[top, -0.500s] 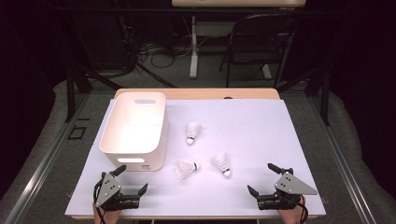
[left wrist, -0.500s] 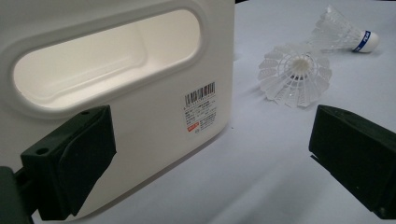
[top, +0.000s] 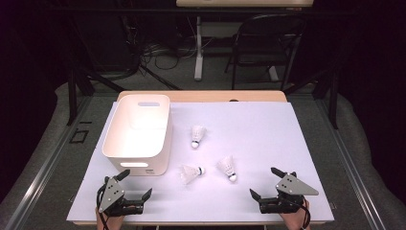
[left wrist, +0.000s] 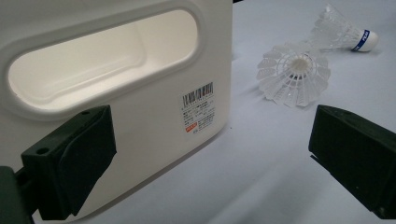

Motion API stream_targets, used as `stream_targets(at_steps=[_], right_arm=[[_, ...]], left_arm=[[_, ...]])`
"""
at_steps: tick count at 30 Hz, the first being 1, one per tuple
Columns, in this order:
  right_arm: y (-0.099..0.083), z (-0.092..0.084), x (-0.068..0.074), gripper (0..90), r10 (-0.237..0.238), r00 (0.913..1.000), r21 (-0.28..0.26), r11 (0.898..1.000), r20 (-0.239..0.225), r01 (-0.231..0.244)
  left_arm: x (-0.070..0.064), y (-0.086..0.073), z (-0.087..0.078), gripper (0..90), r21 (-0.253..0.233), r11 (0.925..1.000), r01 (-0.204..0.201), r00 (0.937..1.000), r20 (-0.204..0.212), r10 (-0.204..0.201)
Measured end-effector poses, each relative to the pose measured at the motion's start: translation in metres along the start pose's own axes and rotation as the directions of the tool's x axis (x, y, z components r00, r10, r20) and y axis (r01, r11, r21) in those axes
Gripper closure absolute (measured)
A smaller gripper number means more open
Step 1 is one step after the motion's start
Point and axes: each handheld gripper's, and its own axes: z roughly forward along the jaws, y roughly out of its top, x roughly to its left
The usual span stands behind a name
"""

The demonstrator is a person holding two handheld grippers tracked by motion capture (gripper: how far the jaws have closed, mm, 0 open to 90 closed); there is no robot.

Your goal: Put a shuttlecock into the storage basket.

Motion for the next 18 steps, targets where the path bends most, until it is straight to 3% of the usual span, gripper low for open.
stream_targets(at_steps=[18], right_arm=[[0.010,0.026,0.015,0.0,0.055,0.9982,0.110,0.993,-0.025,-0.052]], left_arm=[[0.000,0.000,0.001,0.6,0.003,1.0000,-0.004,1.0000,-0.002,0.004]])
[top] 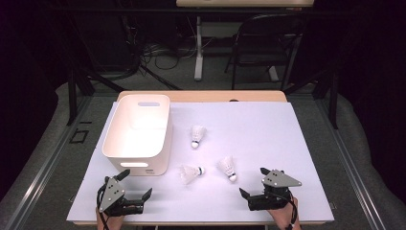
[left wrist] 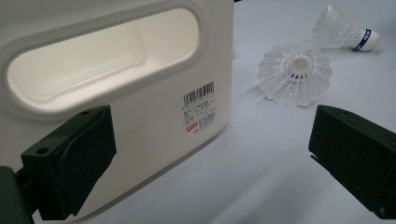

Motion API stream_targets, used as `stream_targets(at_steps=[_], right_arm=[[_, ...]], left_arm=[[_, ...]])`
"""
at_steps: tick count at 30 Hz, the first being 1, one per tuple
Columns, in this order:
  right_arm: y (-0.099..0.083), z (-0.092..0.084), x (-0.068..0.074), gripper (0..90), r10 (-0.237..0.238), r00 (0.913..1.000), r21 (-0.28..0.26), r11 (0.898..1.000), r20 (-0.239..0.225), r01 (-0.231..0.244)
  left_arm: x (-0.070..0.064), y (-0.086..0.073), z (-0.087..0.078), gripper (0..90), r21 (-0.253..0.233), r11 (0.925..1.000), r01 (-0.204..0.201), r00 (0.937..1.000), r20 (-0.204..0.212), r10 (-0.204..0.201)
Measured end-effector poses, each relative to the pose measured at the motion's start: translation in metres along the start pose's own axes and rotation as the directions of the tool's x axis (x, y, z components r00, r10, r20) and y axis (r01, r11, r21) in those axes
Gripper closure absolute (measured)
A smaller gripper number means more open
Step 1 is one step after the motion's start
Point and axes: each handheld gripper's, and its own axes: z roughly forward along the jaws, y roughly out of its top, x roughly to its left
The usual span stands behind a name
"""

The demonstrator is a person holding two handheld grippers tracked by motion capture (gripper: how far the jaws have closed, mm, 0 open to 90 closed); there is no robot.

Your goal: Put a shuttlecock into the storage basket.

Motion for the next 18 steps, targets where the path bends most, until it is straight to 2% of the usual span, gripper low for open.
stream_targets(at_steps=[3,11,18], right_arm=[[0.002,0.005,0.003,0.0,-0.012,0.9999,0.016,1.000,-0.003,0.012],[0.006,0.017,0.008,0.0,-0.002,0.9998,0.049,0.999,-0.018,0.003],[0.008,0.027,0.010,0.0,0.012,0.9998,0.079,0.997,-0.013,-0.011]], left_arm=[[0.000,0.000,0.000,0.5,0.000,1.0000,0.002,1.0000,0.001,-0.002],[0.000,0.000,0.001,0.5,0.000,1.0000,0.004,1.0000,0.003,-0.004],[0.000,0.000,0.001,0.3,0.001,1.0000,-0.001,1.0000,0.002,0.001]])
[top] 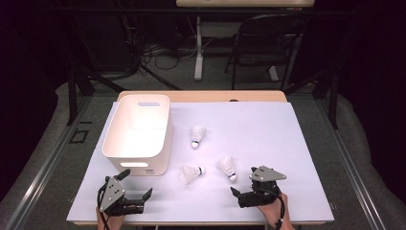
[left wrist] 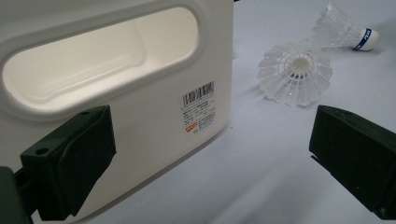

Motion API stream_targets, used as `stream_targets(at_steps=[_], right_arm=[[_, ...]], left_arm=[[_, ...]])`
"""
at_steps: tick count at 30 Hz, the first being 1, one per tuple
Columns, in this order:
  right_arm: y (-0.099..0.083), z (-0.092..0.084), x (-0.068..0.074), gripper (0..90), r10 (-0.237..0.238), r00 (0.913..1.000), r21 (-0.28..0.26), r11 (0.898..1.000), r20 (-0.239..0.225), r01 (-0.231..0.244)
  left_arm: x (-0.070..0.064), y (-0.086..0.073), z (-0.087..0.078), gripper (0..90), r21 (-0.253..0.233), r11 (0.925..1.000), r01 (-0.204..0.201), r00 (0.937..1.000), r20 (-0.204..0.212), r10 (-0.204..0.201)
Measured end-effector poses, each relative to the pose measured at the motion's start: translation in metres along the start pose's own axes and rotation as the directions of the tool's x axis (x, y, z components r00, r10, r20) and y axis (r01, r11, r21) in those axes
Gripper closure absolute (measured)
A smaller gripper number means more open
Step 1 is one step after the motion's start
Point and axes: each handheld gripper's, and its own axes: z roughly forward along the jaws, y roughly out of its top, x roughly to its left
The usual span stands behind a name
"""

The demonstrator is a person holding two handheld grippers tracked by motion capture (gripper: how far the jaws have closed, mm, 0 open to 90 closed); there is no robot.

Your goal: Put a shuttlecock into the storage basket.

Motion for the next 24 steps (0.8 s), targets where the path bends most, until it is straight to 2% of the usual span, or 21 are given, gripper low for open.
stream_targets(at_steps=[14,24], right_arm=[[0.009,0.021,0.005,0.0,0.029,0.9995,0.054,0.998,0.016,-0.030],[0.015,0.036,0.011,8.4,0.032,0.9987,0.092,0.995,0.038,-0.036]], left_arm=[[0.000,0.000,0.000,0.2,0.001,1.0000,0.001,1.0000,-0.001,-0.001],[0.000,0.000,0.000,0.2,-0.001,1.0000,0.000,1.0000,-0.002,0.000]])
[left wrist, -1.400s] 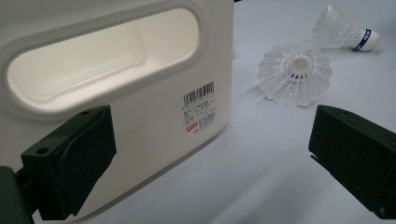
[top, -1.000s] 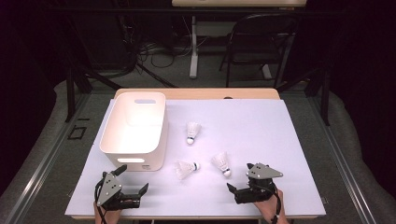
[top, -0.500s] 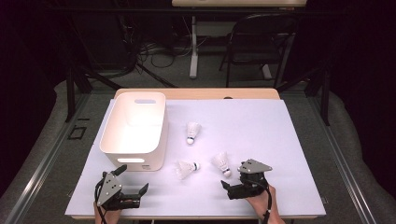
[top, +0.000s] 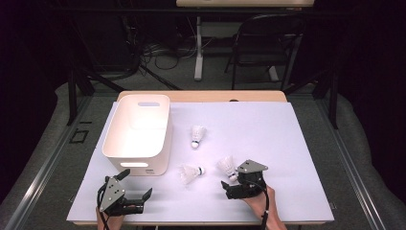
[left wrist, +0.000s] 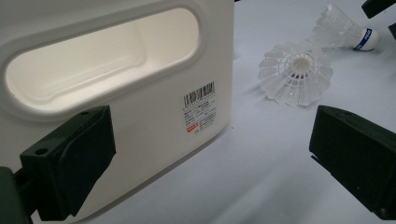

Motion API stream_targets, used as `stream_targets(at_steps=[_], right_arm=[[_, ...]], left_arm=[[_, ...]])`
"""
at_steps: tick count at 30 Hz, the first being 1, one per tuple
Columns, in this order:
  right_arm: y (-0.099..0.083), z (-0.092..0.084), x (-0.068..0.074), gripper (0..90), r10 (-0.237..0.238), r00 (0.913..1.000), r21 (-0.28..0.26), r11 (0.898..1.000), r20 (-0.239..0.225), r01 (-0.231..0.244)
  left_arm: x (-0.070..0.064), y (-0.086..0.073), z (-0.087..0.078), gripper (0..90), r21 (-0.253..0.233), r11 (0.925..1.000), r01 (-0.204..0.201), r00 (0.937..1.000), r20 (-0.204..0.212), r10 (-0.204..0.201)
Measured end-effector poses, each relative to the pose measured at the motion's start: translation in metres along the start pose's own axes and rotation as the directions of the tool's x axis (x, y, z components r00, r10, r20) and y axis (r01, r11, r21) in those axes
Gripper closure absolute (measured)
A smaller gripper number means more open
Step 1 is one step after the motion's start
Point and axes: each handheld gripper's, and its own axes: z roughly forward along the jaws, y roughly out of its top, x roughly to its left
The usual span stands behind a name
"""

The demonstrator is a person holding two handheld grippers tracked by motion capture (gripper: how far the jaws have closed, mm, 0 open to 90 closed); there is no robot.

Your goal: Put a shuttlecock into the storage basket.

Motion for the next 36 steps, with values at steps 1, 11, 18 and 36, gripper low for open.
stream_targets(at_steps=[1,11,18,36], right_arm=[[0.001,0.002,0.000,9.5,0.001,1.0000,0.003,1.000,0.002,-0.001],[0.006,0.015,0.004,24.8,0.033,0.9988,0.052,0.998,0.036,-0.035],[0.005,0.017,0.004,34.2,0.043,0.9969,0.078,0.996,0.066,-0.048],[0.005,0.017,0.008,54.1,0.053,0.9929,0.112,0.992,0.107,-0.065]], left_arm=[[0.000,0.000,0.000,0.2,0.000,1.0000,-0.001,1.0000,0.001,0.001],[0.000,0.000,0.000,0.2,-0.004,1.0000,0.000,1.0000,0.002,0.000],[0.000,0.000,0.000,0.2,-0.001,1.0000,-0.004,1.0000,0.001,0.004],[0.000,0.000,0.000,0.2,-0.002,1.0000,-0.002,1.0000,0.000,0.002]])
